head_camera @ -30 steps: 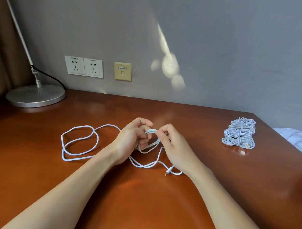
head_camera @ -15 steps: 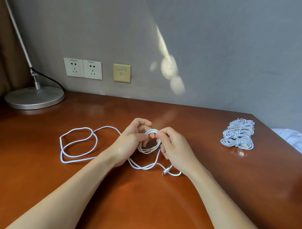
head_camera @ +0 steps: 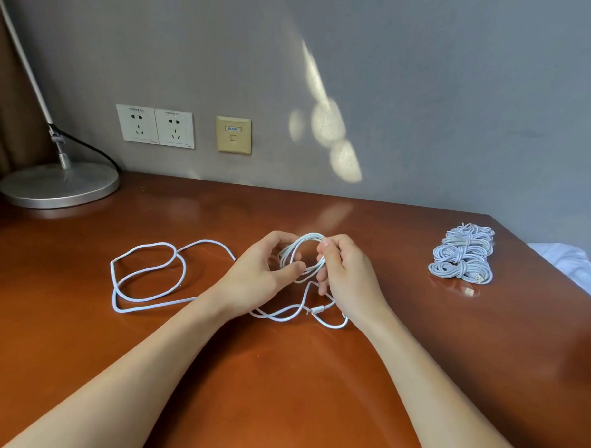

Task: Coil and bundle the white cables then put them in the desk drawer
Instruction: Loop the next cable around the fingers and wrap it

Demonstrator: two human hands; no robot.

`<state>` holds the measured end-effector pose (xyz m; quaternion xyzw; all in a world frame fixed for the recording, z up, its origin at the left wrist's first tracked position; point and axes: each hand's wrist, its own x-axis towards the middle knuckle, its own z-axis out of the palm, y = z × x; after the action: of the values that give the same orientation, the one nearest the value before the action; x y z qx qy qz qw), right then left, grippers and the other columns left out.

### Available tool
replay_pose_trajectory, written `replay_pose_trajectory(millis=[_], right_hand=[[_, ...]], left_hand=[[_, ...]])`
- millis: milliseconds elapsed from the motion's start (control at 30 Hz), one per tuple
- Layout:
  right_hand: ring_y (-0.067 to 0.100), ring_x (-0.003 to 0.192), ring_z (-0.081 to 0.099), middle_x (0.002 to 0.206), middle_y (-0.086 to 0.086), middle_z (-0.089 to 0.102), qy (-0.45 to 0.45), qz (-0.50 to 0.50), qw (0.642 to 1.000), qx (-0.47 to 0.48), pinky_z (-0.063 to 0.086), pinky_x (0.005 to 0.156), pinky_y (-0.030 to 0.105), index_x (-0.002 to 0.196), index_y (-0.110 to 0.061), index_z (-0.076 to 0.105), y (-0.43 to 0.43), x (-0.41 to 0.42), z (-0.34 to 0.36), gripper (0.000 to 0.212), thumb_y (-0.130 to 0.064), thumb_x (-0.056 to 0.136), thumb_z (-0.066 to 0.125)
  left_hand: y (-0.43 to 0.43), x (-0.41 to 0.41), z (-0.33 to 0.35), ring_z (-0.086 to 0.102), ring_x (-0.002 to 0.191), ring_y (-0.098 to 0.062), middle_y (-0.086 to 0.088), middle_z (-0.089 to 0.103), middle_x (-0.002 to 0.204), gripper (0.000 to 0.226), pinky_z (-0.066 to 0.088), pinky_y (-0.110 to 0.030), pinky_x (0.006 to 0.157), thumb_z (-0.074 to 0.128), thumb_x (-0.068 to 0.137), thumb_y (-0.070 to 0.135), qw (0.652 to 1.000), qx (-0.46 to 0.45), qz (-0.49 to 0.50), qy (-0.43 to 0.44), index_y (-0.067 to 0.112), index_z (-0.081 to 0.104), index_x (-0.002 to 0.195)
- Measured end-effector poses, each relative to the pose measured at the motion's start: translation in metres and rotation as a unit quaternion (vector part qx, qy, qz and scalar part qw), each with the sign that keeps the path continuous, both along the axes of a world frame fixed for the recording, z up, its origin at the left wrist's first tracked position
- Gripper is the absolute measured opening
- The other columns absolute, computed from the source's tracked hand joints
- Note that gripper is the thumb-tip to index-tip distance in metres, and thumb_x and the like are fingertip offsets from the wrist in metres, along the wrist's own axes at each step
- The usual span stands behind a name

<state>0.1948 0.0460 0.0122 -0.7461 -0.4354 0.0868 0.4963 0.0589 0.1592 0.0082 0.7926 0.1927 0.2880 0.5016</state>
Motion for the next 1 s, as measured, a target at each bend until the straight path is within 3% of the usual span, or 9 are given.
replay_pose_trajectory(millis=[133,300,533,633,733,800,900,1000], right_hand=[[0.010,0.055,0.064,0.073,0.005,0.067,0.026,0.000,0.999,0.025,0.051,0.056,0.016,0.102,-0.019,0.060,-0.002,-0.001,0.002,0.024,-0.027,0.112,0.039],[0.011,0.055,0.065,0.070,0.003,0.066,0.056,0.000,0.998,0.034,0.050,0.055,0.016,0.095,-0.021,0.060,0.000,-0.003,0.004,0.029,-0.029,0.111,0.038],[0.010,0.049,0.055,0.068,0.002,0.063,0.054,0.005,0.998,0.031,0.049,0.053,0.021,0.093,-0.021,0.062,-0.002,-0.005,0.006,0.029,-0.030,0.110,0.042],[0.006,0.054,0.053,0.072,-0.003,0.060,0.039,-0.004,0.999,0.033,0.047,0.054,0.021,0.094,-0.024,0.068,-0.002,-0.002,0.005,0.029,-0.033,0.109,0.045],[0.004,0.052,0.049,0.061,-0.011,0.055,0.037,0.003,0.998,0.041,0.045,0.053,0.024,0.091,-0.025,0.070,-0.003,0.001,0.004,0.031,-0.033,0.109,0.047],[0.001,0.052,0.051,0.056,-0.020,0.054,0.013,0.000,0.999,0.039,0.041,0.053,0.017,0.094,-0.026,0.071,-0.003,0.003,0.003,0.029,-0.033,0.109,0.047],[-0.004,0.061,0.056,0.063,-0.029,0.058,-0.021,-0.023,0.998,0.054,0.042,0.062,0.014,0.113,-0.022,0.075,-0.002,0.008,0.001,0.027,-0.033,0.108,0.051],[0.001,0.069,0.058,0.082,-0.018,0.068,-0.020,-0.047,0.995,0.084,0.046,0.065,0.021,0.111,-0.027,0.072,-0.001,0.012,-0.001,0.017,-0.037,0.104,0.059]], left_hand=[[0.002,0.001,-0.001,0.063,0.098,0.004,0.014,0.070,0.105,0.019,0.049,-0.008,0.081,0.068,0.099,0.029,0.998,0.034,0.055,0.012,0.028,0.065,0.118],[0.008,0.000,-0.004,0.068,0.086,-0.002,0.011,0.074,0.090,0.014,0.055,-0.020,0.079,0.065,0.099,0.041,0.994,0.042,0.101,0.021,0.029,0.072,0.102],[0.006,0.000,-0.001,0.070,0.063,-0.014,0.000,0.074,0.073,0.009,0.058,-0.025,0.061,0.069,0.098,0.029,0.989,0.014,0.145,0.001,0.023,0.074,0.094],[0.006,-0.001,0.000,0.070,0.060,-0.015,0.002,0.073,0.069,0.008,0.060,-0.025,0.061,0.069,0.098,0.028,0.985,0.048,0.165,0.020,0.024,0.074,0.093],[0.008,-0.002,0.001,0.070,0.060,-0.015,0.002,0.072,0.069,0.007,0.062,-0.027,0.061,0.071,0.097,0.027,0.983,0.062,0.171,0.021,0.021,0.075,0.094],[0.009,-0.003,0.002,0.070,0.060,-0.015,0.002,0.072,0.068,0.007,0.061,-0.027,0.061,0.071,0.097,0.025,0.982,0.073,0.171,0.021,0.020,0.075,0.094],[0.009,-0.006,0.003,0.068,0.059,-0.017,0.002,0.070,0.064,0.008,0.061,-0.031,0.061,0.070,0.098,0.023,0.982,0.097,0.160,0.022,0.021,0.076,0.092],[0.009,-0.006,0.002,0.067,0.060,-0.019,0.001,0.069,0.063,0.007,0.060,-0.038,0.062,0.070,0.097,0.022,0.984,0.109,0.143,0.020,0.021,0.076,0.093]])
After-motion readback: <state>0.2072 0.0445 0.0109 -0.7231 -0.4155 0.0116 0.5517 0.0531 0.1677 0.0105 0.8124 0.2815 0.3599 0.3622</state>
